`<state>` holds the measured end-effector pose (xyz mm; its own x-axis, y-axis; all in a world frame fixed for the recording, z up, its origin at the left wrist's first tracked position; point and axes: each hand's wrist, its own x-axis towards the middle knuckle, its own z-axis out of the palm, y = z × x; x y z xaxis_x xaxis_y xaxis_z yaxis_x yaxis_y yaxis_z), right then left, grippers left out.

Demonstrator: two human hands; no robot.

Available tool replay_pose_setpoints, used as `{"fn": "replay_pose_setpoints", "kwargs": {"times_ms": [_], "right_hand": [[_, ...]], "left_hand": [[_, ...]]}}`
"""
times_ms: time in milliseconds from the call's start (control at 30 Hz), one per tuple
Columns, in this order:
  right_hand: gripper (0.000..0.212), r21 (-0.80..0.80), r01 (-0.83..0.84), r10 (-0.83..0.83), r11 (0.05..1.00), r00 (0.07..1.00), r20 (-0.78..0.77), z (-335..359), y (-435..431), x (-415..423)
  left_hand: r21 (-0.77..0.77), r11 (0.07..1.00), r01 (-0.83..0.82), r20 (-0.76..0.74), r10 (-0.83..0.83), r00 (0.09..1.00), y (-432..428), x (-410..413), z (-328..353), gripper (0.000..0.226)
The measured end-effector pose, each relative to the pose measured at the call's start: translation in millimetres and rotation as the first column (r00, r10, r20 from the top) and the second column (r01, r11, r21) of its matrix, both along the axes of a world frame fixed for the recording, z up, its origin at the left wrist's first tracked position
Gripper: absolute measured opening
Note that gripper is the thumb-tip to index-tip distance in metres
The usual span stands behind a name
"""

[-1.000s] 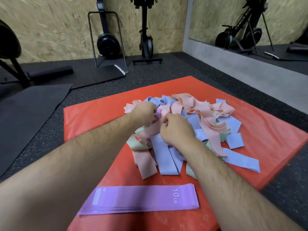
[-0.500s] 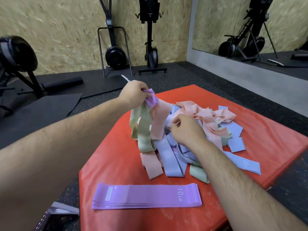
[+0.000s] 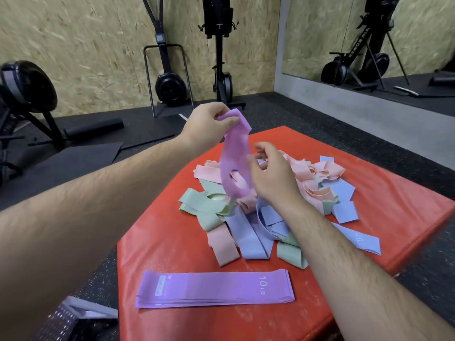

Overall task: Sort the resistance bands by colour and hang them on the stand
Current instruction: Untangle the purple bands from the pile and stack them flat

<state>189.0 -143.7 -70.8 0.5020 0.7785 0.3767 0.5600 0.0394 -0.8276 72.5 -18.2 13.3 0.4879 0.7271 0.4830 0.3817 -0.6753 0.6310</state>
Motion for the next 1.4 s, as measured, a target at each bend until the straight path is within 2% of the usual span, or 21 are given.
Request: {"fn": "replay_pose_setpoints", "kwargs": {"times_ms": [100,233,367,433,533,600,700,767,833,933,1100,1233,1400], "right_hand": [[0.038,0.123,-0.02,0.033,0.992,0.995,-0.099,10.7,-2.6,-6.1],[0.016,0.212,-0.027,0.051,0.977,0.993,-0.11,25.0,-12.5,-13.1],[0.009,0.197,-0.103,0.141,0.975,0.972,-0.188,26.8,-27.8,-23.0],[0.015,0.175,-0.147,0.193,0.974,0.94,-0.282,23.0,-36.2,-30.1],[0.038,0.131,-0.223,0.258,0.966,0.834,-0.487,19.6,-47.0,-42.1],[0.037,0.07,-0.278,0.271,0.958,0.798,-0.538,18.4,-51.0,-49.0],[0.019,-0.027,-0.368,0.298,0.93,0.792,-0.532,16.9,-54.8,-55.9],[0.015,-0.072,-0.38,0.295,0.922,0.813,-0.502,13.9,-54.2,-57.3],[0.014,-0.097,-0.36,0.281,0.928,0.846,-0.453,11.4,-51.9,-58.4],[0.01,-0.125,-0.328,0.258,0.937,0.885,-0.387,7.2,-48.0,-59.3],[0.011,-0.117,-0.344,0.271,0.932,0.873,-0.404,7.5,-46.1,-66.0],[0.015,-0.124,-0.344,0.265,0.931,0.867,-0.422,13.5,-47.3,-73.0],[0.025,-0.136,-0.315,0.225,0.939,0.864,-0.45,15.9,-49.6,-73.2]], "left_hand": [[0.007,0.999,0.035,0.028,-0.035,0.999,-22.9,-6.0,7.4,0.018],[0.035,0.999,0.019,0.029,-0.02,0.999,-50.9,-25.3,10.7,0.02],[-0.028,0.999,0.041,0.083,-0.039,0.996,-77.8,-50.8,1.7,0.019],[-0.062,0.997,0.047,0.132,-0.039,0.991,-89.1,-64.5,-8.5,0.019],[-0.142,0.989,0.041,0.22,-0.009,0.975,-101.3,-81.9,-31.0,0.019],[-0.186,0.982,0.022,0.26,0.028,0.965,-107.7,-90.7,-48.8,0.019],[-0.249,0.968,0.003,0.288,0.071,0.955,-107.8,-100.9,-70.5,0.016],[-0.314,0.948,0.043,0.324,0.064,0.944,-102.3,-107.6,-78.0,0.007],[-0.355,0.929,0.104,0.347,0.027,0.938,-95.6,-114.2,-81.4,0.016],[-0.424,0.892,0.157,0.255,-0.049,0.966,-91.4,-120.8,-83.9,0.011],[-0.574,0.793,0.204,0.23,-0.083,0.97,-88.9,-125.6,-84.9,0.019],[-0.565,0.803,0.187,0.244,-0.054,0.968,-87.7,-125.7,-83.3,0.025],[-0.651,0.697,0.301,0.428,0.009,0.904,-88.0,-129.9,-76.8,0.025]]}}
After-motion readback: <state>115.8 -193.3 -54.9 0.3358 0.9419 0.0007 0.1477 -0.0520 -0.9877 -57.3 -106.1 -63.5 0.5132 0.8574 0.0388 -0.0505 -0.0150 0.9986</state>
